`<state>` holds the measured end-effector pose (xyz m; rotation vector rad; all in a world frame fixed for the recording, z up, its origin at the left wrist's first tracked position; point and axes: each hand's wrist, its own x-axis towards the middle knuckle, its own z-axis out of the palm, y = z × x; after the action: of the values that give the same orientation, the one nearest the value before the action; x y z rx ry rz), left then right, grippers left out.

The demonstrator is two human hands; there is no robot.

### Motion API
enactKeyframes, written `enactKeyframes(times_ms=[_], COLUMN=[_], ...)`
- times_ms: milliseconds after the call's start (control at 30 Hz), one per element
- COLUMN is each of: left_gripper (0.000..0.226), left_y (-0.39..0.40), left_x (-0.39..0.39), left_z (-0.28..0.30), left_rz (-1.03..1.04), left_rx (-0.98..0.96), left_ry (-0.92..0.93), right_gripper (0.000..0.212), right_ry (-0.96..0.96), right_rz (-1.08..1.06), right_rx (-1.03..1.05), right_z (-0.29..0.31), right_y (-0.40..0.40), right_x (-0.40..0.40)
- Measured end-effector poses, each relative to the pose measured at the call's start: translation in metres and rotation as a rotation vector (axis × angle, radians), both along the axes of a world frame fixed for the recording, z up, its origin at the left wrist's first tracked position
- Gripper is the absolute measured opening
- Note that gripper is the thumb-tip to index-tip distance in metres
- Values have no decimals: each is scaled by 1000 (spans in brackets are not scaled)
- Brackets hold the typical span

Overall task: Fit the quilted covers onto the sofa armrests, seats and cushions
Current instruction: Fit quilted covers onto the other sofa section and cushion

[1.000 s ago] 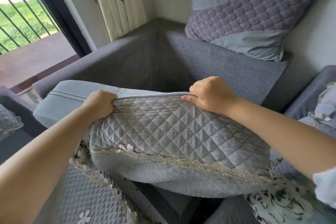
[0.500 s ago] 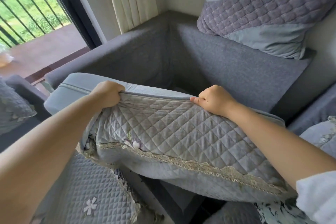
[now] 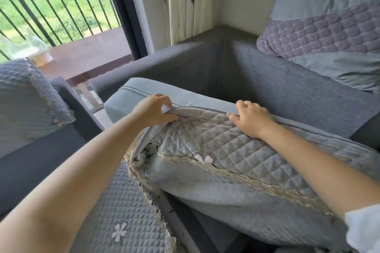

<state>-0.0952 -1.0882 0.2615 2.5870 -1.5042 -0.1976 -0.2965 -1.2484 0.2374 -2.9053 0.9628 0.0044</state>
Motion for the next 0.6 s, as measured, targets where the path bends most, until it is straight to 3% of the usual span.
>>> enactKeyframes(times_ms=[133,233,333,433,600], left_gripper=[44,46,58,59,49], left_y=[40,74,103,122,128], left_x=[13,28,38,33,40], left_z=[-7,-24,-50,-83,-117], left_rz=[24,65,206,319,220], left_rx=[57,119,59,57,84], left_ry=[-34,3,9,119,87], right_gripper=[55,90,85,99,71], right_ry=[-16,-71,-80,-119,-83], right_rz=[85,173,111,62,-27], right_rx=[-6,0,-17,-10,-24], right_z=[-4,-4,-3,-5,-4], right_y=[27,47,54,56,72], right_x=[69,107,120,114,125])
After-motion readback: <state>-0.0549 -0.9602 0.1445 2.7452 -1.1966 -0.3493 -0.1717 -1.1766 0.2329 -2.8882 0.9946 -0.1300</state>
